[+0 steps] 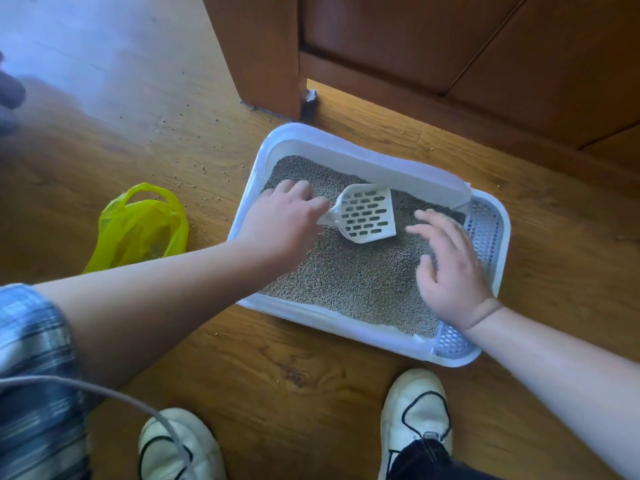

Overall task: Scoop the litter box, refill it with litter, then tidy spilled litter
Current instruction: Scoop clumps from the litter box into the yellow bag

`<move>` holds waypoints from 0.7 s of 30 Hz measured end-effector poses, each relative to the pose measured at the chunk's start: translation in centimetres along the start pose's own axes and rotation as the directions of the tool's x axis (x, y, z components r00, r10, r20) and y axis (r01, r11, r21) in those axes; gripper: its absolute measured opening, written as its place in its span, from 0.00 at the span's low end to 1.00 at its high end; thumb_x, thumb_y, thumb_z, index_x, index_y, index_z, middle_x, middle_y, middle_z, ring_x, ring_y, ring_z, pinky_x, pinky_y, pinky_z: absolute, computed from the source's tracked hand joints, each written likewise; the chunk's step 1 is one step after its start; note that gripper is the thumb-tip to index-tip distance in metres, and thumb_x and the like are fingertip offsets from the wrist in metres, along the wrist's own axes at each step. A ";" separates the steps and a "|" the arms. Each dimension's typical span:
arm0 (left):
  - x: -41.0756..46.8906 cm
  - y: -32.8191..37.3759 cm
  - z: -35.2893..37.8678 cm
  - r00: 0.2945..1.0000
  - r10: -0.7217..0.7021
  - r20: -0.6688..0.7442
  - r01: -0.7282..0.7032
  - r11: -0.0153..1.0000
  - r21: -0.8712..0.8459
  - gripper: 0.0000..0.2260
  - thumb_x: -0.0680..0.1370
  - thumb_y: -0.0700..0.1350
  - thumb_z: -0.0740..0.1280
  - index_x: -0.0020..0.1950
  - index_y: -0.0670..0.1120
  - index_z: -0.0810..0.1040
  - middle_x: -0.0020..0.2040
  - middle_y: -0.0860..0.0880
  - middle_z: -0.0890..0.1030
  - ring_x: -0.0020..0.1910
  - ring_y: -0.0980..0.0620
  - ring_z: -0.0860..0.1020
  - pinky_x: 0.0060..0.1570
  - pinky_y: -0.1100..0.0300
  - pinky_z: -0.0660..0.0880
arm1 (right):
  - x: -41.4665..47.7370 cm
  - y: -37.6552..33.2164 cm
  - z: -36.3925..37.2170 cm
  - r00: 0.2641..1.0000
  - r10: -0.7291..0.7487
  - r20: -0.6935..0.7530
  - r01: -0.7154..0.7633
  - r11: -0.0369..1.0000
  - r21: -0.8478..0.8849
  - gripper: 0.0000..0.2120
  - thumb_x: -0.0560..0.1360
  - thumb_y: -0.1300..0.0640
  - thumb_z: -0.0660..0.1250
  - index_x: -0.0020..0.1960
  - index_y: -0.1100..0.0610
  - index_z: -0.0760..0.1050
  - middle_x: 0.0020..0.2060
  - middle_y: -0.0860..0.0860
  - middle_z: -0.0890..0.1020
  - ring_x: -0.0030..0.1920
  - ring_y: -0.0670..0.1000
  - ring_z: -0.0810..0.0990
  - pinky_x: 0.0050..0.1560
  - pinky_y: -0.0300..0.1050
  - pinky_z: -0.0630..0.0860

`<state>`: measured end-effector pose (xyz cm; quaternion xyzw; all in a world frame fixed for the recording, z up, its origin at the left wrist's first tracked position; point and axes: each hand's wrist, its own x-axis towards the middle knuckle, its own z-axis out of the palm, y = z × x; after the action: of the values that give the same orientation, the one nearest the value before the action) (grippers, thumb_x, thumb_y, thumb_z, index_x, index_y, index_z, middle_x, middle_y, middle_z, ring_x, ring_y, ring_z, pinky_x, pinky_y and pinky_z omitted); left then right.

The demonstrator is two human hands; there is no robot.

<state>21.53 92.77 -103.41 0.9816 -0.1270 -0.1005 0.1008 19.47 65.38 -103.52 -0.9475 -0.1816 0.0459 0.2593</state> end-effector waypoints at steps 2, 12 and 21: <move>-0.1 0.0 0.1 0.999 -0.049 0.015 0.050 0.995 -0.086 0.10 0.79 0.51 0.66 0.58 0.49 0.77 0.54 0.47 0.75 0.55 0.43 0.73 0.47 0.51 0.71 | 0.7 -1.3 0.4 1.000 0.006 0.010 -0.007 0.996 0.084 0.18 0.69 0.74 0.61 0.55 0.61 0.78 0.57 0.54 0.78 0.61 0.52 0.75 0.68 0.39 0.66; -2.7 4.1 -1.2 0.943 -0.231 0.238 0.320 0.825 -0.466 0.08 0.77 0.53 0.67 0.50 0.54 0.70 0.47 0.53 0.74 0.46 0.49 0.76 0.42 0.54 0.73 | 3.0 -7.8 1.5 0.398 0.373 0.838 -0.901 -0.014 0.434 0.20 0.81 0.43 0.62 0.52 0.61 0.75 0.40 0.58 0.80 0.37 0.54 0.79 0.36 0.46 0.77; -3.9 4.9 -4.2 0.933 -0.111 0.342 0.298 0.772 -0.561 0.04 0.77 0.44 0.66 0.50 0.52 0.77 0.41 0.57 0.79 0.41 0.55 0.77 0.36 0.71 0.70 | 4.1 -10.4 1.0 0.476 0.284 0.832 -0.781 -0.299 0.549 0.12 0.82 0.58 0.55 0.58 0.55 0.76 0.40 0.54 0.83 0.34 0.51 0.81 0.35 0.43 0.77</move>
<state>17.65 89.93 -97.66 0.8799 0.0070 -0.2889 0.3772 19.77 75.70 -99.09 -0.4399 0.3287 0.4477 0.7057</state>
